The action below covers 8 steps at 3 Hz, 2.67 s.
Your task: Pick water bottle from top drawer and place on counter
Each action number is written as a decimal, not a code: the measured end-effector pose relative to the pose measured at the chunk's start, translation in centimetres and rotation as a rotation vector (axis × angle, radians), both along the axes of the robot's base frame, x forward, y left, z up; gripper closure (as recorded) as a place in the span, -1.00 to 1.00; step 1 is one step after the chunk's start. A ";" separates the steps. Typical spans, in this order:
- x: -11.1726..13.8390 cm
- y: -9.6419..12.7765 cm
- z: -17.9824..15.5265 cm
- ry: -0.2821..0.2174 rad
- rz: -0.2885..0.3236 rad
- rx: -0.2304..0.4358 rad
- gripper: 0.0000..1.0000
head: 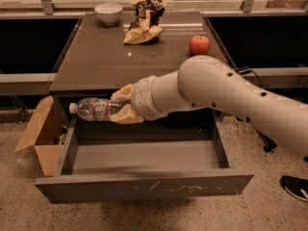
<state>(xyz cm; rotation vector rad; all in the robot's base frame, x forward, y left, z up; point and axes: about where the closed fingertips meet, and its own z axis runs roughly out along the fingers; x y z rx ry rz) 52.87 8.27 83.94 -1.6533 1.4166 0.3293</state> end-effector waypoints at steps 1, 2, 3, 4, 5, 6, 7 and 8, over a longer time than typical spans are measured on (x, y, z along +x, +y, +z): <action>-0.6 1.0 7.6 -0.125 0.007 -0.055 1.00; -0.6 1.0 7.6 -0.125 0.007 -0.055 1.00; 2.1 1.2 8.7 -0.126 -0.009 -0.051 1.00; 7.1 1.3 10.3 -0.109 -0.040 -0.046 1.00; 11.5 1.7 10.5 -0.091 -0.068 -0.033 1.00; 15.5 2.6 9.0 -0.066 -0.089 -0.002 1.00; 17.9 3.3 7.0 -0.032 -0.102 0.031 1.00; 19.4 3.8 5.3 0.007 -0.109 0.058 0.62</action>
Offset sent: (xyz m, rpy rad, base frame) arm -0.0041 0.0054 0.0583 -0.0455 -0.0969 0.0046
